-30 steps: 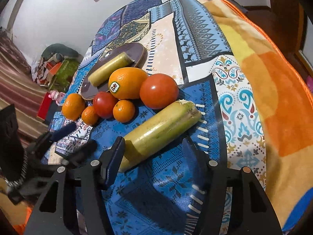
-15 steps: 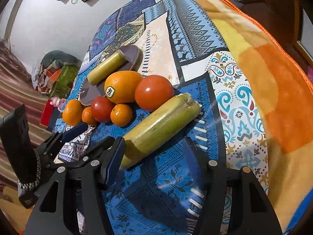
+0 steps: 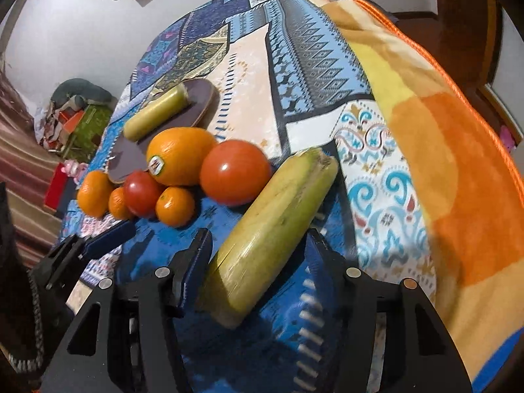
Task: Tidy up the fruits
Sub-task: 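Close the right tool on the sugarcane and lift it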
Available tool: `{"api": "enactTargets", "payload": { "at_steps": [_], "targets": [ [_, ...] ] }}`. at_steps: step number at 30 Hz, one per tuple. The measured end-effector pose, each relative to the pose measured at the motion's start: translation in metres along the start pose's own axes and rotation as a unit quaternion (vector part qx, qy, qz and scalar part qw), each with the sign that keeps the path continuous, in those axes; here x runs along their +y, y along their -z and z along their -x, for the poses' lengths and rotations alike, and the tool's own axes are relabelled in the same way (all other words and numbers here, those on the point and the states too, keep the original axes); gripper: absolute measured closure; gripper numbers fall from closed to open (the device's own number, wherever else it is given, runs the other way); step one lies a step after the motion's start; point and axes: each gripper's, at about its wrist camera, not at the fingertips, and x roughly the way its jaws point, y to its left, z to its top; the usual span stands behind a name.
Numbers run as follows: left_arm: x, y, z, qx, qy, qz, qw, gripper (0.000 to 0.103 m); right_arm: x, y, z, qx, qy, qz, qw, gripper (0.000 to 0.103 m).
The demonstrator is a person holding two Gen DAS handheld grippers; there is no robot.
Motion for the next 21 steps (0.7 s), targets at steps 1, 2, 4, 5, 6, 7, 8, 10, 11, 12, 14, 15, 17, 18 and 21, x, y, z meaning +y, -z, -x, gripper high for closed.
{"api": "enactTargets", "payload": {
  "at_steps": [1, 2, 4, 5, 6, 7, 8, 10, 11, 12, 14, 15, 17, 18, 21],
  "targets": [
    [0.0, 0.001, 0.0, 0.001, 0.0, -0.002, 1.0, 0.018, 0.001, -0.002, -0.002, -0.001, 0.006, 0.004, 1.0, 0.05],
    [0.0, 0.002, 0.0, 0.003, 0.001, 0.0, 1.0, 0.018, 0.001, -0.003, -0.003, -0.003, 0.01, 0.008, 1.0, 0.05],
    [0.003, 0.004, 0.003, 0.002, 0.003, 0.006, 1.0, 0.018, 0.003, -0.003, -0.002, -0.005, 0.018, 0.021, 1.0, 0.051],
    [0.006, 0.006, 0.006, -0.002, 0.0, 0.009, 1.0, 0.018, 0.002, -0.003, -0.001, -0.004, 0.017, 0.025, 1.0, 0.052],
    [0.007, 0.007, 0.008, -0.005, -0.001, 0.01, 0.9999, 0.018, 0.0, -0.003, 0.001, -0.004, 0.015, 0.027, 1.0, 0.054],
    [0.011, 0.008, 0.014, -0.01, -0.005, 0.014, 0.9998, 0.018, -0.002, -0.003, 0.004, -0.003, 0.015, 0.03, 0.999, 0.057],
    [0.014, 0.009, 0.017, -0.014, -0.008, 0.017, 0.9997, 0.018, -0.004, -0.003, 0.007, -0.003, 0.018, 0.035, 0.999, 0.059],
    [0.023, 0.008, 0.025, -0.023, -0.012, 0.027, 0.9993, 0.018, -0.007, -0.004, 0.015, -0.005, 0.042, 0.061, 0.997, 0.065],
    [0.03, 0.008, 0.03, -0.028, -0.015, 0.035, 0.9989, 0.018, -0.008, -0.005, 0.016, -0.006, 0.049, 0.068, 0.996, 0.065],
    [0.035, 0.007, 0.034, -0.033, -0.022, 0.041, 0.9984, 0.018, -0.011, -0.006, 0.018, -0.004, 0.054, 0.076, 0.996, 0.066],
    [0.043, 0.006, 0.04, -0.043, -0.031, 0.05, 0.9973, 0.018, -0.013, -0.008, 0.016, 0.001, 0.053, 0.078, 0.996, 0.066],
    [0.046, 0.006, 0.043, -0.046, -0.033, 0.055, 0.9969, 0.018, -0.013, -0.011, 0.013, 0.003, 0.058, 0.08, 0.995, 0.065],
    [0.055, 0.005, 0.047, -0.05, -0.033, 0.07, 0.9957, 0.018, -0.01, -0.013, 0.004, 0.005, 0.068, 0.088, 0.994, 0.065],
    [0.057, 0.005, 0.048, -0.051, -0.034, 0.074, 0.9954, 0.018, -0.009, -0.015, -0.002, 0.01, 0.072, 0.091, 0.993, 0.065],
    [0.064, 0.006, 0.052, -0.052, -0.042, 0.082, 0.9944, 0.018, -0.006, -0.017, -0.012, 0.005, 0.08, 0.104, 0.991, 0.067]
  ]
}}
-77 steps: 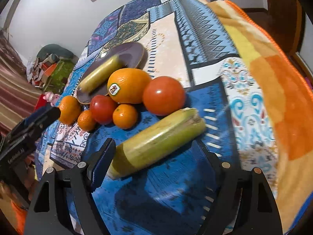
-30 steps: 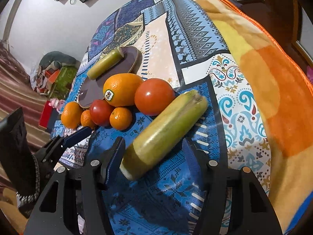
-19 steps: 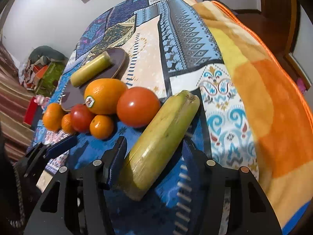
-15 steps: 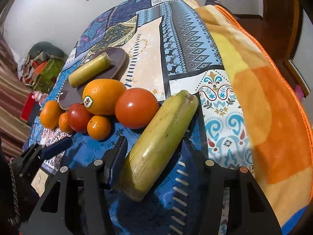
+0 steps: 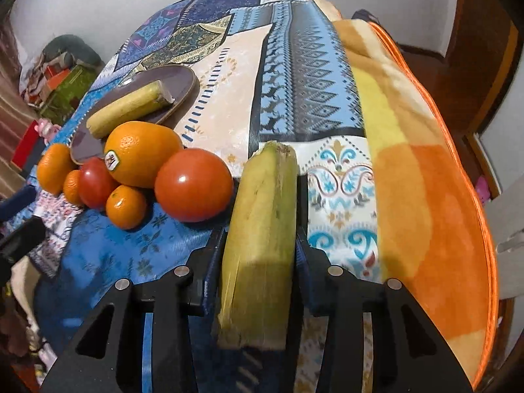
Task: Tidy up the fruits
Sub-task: 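Close the right tool on the sugarcane and lift it, then lower the sugarcane onto the plate with the right tool while the left tool grasps the large mandarin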
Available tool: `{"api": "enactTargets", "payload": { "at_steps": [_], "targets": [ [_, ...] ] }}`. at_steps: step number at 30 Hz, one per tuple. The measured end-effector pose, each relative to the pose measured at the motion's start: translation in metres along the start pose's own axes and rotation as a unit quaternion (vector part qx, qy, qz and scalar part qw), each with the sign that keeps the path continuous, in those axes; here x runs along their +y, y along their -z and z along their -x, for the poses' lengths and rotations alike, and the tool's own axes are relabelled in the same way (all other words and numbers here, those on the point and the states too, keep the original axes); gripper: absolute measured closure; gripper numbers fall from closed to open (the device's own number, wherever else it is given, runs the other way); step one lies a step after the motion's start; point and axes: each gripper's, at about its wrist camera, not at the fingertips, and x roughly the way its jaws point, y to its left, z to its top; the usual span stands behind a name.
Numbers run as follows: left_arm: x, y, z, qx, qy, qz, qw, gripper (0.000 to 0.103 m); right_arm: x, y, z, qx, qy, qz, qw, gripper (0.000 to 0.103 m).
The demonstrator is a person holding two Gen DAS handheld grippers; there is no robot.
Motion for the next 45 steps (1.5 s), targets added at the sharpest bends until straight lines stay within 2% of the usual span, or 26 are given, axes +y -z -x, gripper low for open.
{"api": "enactTargets", "payload": {
  "at_steps": [11, 17, 21, 24, 30, 38, 45],
  "targets": [
    [0.029, -0.009, 0.015, -0.024, -0.026, 0.023, 0.9991, 0.018, -0.011, -0.005, 0.022, -0.028, -0.007, 0.007, 1.0, 0.069],
    [0.04, -0.02, 0.024, -0.042, -0.043, 0.029, 0.9978, 0.017, -0.006, -0.026, 0.04, -0.059, -0.01, 0.022, 0.998, 0.069],
    [0.049, -0.026, 0.027, -0.051, -0.054, 0.034, 0.9967, 0.014, 0.01, -0.044, 0.049, -0.079, -0.034, 0.05, 0.995, 0.069],
    [0.058, -0.028, 0.026, -0.051, -0.06, 0.042, 0.996, 0.014, 0.033, -0.057, 0.051, -0.087, -0.053, 0.09, 0.991, 0.069],
    [0.083, -0.03, 0.02, -0.042, -0.079, 0.067, 0.9937, 0.014, 0.075, -0.077, 0.034, -0.073, -0.097, 0.152, 0.981, 0.069],
    [0.116, -0.024, 0.011, -0.024, -0.095, 0.099, 0.9902, 0.014, 0.125, -0.087, 0.003, -0.035, -0.148, 0.246, 0.957, 0.069],
    [0.129, -0.026, -0.002, -0.007, -0.108, 0.106, 0.9885, 0.014, 0.144, -0.091, -0.014, -0.009, -0.173, 0.297, 0.939, 0.069]
  ]
}}
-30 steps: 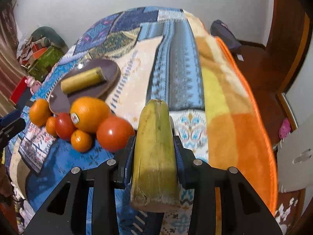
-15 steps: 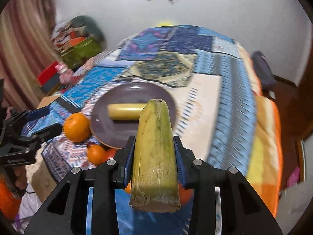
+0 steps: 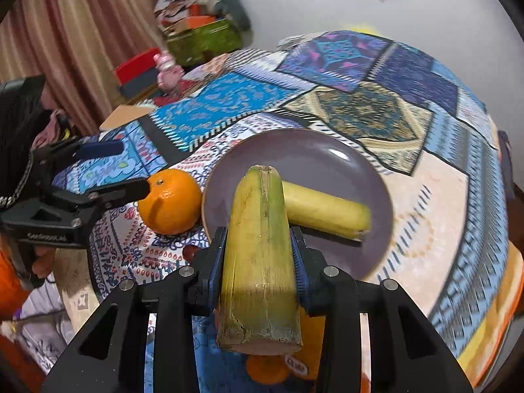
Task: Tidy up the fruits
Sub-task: 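Lower the sugarcane onto the plate with the right tool while the left tool grasps the large mandarin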
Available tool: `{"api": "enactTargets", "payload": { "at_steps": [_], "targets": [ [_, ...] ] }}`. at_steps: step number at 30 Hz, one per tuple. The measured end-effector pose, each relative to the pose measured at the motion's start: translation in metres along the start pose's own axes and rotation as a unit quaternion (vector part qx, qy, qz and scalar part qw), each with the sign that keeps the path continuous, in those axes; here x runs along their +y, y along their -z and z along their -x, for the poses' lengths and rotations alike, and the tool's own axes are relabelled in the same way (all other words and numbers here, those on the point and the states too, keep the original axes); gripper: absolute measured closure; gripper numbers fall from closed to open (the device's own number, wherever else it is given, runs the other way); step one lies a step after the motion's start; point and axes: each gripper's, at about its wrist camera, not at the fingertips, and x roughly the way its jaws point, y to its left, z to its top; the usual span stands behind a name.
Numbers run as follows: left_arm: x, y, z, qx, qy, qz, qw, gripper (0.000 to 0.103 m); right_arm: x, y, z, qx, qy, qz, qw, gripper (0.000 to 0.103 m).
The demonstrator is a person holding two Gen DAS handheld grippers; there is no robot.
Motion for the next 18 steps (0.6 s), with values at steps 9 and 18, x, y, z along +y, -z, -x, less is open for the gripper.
{"api": "enactTargets", "payload": {
  "at_steps": [9, 18],
  "targets": [
    [-0.007, -0.001, -0.018, 0.021, 0.004, -0.018, 0.9996, 0.014, -0.001, -0.01, -0.02, 0.041, -0.017, 0.07, 0.997, 0.069],
    [-0.017, 0.005, -0.036, 0.052, 0.022, -0.029, 0.998, 0.014, -0.017, -0.016, -0.043, 0.084, -0.011, 0.085, 0.993, 0.069]
  ]
}}
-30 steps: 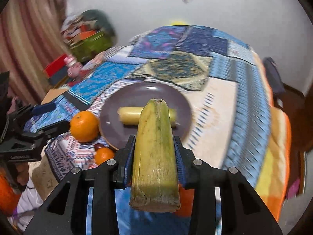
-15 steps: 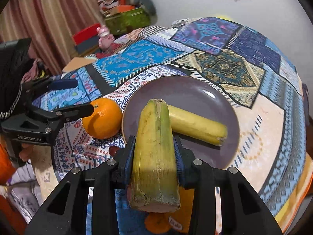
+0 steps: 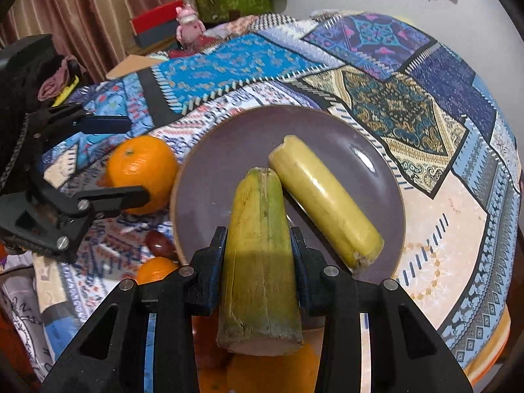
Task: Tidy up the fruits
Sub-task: 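Lower the sugarcane onto the plate with the right tool while the left tool grasps the large mandarin, then open the right tool beside the first sugarcane and withdraw it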
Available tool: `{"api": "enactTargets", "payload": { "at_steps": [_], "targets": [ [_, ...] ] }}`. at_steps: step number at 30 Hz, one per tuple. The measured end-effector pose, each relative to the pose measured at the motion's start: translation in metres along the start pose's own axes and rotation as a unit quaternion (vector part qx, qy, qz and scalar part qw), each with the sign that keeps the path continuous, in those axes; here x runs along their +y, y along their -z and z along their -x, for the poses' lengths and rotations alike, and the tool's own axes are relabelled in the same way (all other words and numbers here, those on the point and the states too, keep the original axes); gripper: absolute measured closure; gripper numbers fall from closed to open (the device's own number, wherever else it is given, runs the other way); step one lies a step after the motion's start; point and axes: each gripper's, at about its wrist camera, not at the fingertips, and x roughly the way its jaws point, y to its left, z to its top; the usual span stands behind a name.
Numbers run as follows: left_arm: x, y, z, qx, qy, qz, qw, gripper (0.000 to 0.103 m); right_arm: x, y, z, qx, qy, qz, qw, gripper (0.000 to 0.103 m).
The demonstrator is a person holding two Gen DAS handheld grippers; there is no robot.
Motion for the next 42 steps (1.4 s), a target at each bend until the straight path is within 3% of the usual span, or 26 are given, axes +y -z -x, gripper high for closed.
{"api": "enactTargets", "payload": {
  "at_steps": [3, 8, 17, 23, 30, 39, 42],
  "targets": [
    [-0.003, 0.001, -0.009, 0.013, 0.0, -0.005, 0.9999, 0.016, -0.004, -0.001, -0.006, 0.01, -0.002, -0.001, 1.0, 0.069],
    [-0.004, 0.002, -0.014, 0.021, 0.027, -0.003, 0.9994, 0.033, -0.008, -0.004, -0.009, 0.015, 0.002, -0.001, 1.0, 0.069],
    [-0.002, 0.004, -0.007, 0.006, 0.021, 0.005, 0.9998, 0.034, -0.018, -0.004, 0.021, -0.025, 0.012, -0.036, 0.999, 0.066],
    [0.0, 0.007, 0.009, -0.009, 0.02, 0.013, 0.9997, 0.034, -0.014, 0.015, 0.051, -0.058, 0.038, -0.075, 0.995, 0.066],
    [-0.003, 0.012, 0.035, -0.026, 0.021, 0.014, 0.9994, 0.034, -0.005, 0.051, 0.08, -0.086, 0.064, -0.141, 0.984, 0.055],
    [-0.006, 0.017, 0.059, -0.042, 0.024, 0.013, 0.9988, 0.034, -0.006, 0.089, 0.067, -0.068, 0.048, -0.222, 0.971, 0.05],
    [-0.009, 0.019, 0.06, -0.041, 0.024, 0.009, 0.9988, 0.034, -0.006, 0.094, 0.059, -0.066, 0.05, -0.243, 0.967, 0.043]
  ]
}}
